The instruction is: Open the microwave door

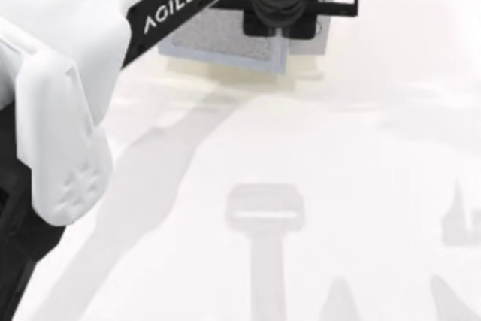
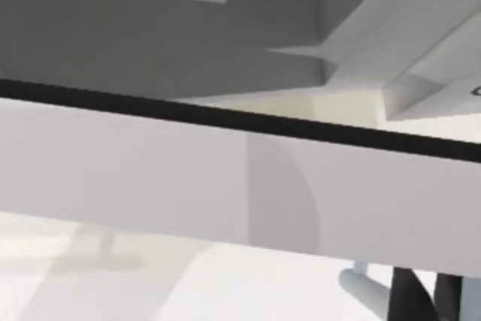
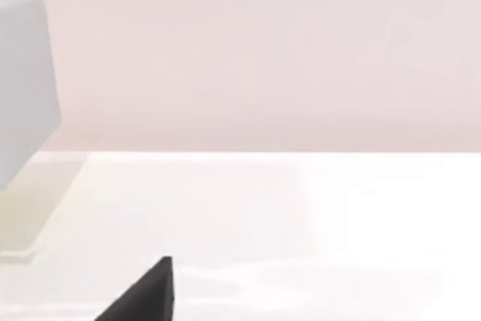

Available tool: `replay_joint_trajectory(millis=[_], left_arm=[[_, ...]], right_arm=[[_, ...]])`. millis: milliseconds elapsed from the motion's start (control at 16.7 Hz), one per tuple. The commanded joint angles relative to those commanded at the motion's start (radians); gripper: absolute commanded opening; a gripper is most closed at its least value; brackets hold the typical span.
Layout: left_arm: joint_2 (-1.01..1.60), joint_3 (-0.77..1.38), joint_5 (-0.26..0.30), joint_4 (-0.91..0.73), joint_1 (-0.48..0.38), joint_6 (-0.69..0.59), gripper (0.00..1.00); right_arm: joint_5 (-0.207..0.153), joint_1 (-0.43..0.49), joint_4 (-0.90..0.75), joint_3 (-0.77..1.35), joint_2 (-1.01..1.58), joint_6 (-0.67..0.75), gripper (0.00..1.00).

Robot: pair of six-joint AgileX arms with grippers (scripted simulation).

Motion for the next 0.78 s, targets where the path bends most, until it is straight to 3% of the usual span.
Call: replay_joint_trajectory(millis=[780], left_arm=[[-0.136, -0.236, 0.048, 0.125, 0.009, 0.1, 0.0]], right_arm=[[0.0, 0.0, 0.0, 0.0, 0.0, 0.0, 1.0]])
